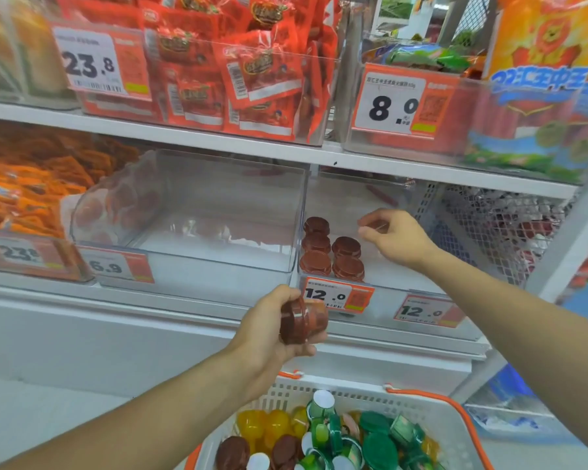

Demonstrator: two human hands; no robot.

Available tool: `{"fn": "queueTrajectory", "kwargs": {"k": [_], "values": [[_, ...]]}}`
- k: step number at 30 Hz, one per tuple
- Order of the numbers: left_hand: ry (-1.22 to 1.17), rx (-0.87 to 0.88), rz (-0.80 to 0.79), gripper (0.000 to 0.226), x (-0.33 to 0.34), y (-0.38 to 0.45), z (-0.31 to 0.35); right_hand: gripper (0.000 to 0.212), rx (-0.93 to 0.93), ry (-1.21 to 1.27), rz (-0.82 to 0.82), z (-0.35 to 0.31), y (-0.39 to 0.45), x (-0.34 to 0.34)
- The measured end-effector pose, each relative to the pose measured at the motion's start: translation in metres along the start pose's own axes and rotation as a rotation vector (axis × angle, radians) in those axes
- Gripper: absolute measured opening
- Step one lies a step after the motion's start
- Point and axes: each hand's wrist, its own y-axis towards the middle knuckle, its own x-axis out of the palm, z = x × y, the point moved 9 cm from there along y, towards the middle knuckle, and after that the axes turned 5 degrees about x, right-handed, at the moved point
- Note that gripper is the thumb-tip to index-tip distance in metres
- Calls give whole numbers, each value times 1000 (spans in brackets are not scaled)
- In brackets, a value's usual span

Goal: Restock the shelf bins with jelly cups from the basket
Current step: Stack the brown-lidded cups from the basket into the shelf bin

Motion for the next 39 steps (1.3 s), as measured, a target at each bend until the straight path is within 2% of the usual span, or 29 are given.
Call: {"fn": "queueTrajectory", "kwargs": {"k": [1,3,5,8,11,14,18,20,23,26,33,36,39], "values": [[-5,-5,-6,29,0,1,1,9,-51,67,-38,-17,-20,-3],[-20,-17,-20,39,1,1,1,7,-131,208,-207,-50,-65,4],[-13,-18,-42,48,5,-1,1,17,-194,254,-378,-71,-106,18],[107,14,-113,59,14,-6,2,29,-226,238,-430,-79,-130,29],[171,23,-151,60,22,-11,2,25,-144,291,-435,-73,-131,33],[119,-3,-155,54,24,-13,2,14,9,327,-451,-63,-130,32],[183,-17,-114,42,16,-10,5,15,282,497,-640,-53,-138,38],[240,-26,-117,53,15,-11,5,19,329,497,-731,-52,-145,42],[258,-53,-144,67,20,-14,2,13,377,530,-759,-48,-148,48],[222,-62,-103,60,16,-12,3,11,468,636,-689,-35,-136,42],[259,-55,7,32,0,0,1,14,585,914,-238,27,-45,-9],[245,-47,53,27,-2,7,-4,15,666,879,-107,60,-2,-3],[225,-37,96,25,-4,17,-7,19,713,694,-64,83,38,16]]}}
